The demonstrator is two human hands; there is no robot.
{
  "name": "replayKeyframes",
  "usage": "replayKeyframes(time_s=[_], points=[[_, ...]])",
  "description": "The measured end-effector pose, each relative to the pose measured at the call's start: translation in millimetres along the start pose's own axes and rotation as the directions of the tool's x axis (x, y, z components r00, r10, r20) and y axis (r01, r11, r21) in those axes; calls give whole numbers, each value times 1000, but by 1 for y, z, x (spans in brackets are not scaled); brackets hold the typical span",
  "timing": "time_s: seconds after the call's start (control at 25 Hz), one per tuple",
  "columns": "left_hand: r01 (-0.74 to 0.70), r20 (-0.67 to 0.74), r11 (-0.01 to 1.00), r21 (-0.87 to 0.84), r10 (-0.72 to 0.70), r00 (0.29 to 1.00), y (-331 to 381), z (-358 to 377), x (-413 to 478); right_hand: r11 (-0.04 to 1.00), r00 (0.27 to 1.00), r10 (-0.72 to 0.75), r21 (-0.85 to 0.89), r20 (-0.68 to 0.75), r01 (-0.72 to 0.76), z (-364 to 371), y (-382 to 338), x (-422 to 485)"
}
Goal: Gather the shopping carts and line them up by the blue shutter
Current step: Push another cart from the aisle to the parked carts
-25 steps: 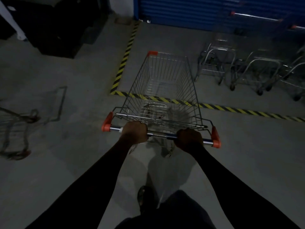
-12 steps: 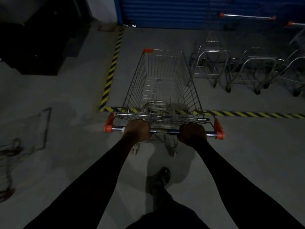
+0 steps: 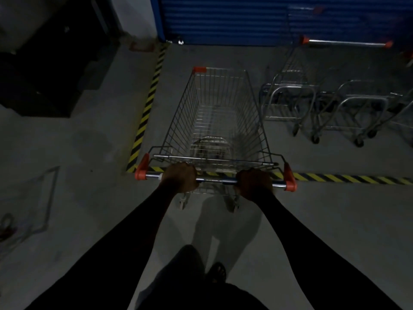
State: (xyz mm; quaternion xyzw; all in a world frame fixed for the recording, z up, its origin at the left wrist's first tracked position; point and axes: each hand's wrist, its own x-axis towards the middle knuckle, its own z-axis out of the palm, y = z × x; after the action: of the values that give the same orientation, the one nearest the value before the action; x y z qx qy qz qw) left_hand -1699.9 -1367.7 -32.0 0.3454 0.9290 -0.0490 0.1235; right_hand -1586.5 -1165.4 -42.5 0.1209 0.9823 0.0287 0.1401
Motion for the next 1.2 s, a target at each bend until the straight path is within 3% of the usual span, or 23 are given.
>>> replayKeyframes(time_s=[0.24,0.56,0.72,1.2], points=[[-50,-48,997,56,52,997,-20,-26,122,1000,997,-7,-18,-78,5,-25,40,108],[-114,-52,992,55,117,992,-51,-72,319,995,995,100,17,30,-100,-73,103,284],[-123,-61,992,8,123,991,-63,-90,405,994,994,111,11,5,-111,-87,132,360],[-120,-114,993,6,119,986,-37,-145,577,995,993,100,29,-59,-99,-112,233,518]])
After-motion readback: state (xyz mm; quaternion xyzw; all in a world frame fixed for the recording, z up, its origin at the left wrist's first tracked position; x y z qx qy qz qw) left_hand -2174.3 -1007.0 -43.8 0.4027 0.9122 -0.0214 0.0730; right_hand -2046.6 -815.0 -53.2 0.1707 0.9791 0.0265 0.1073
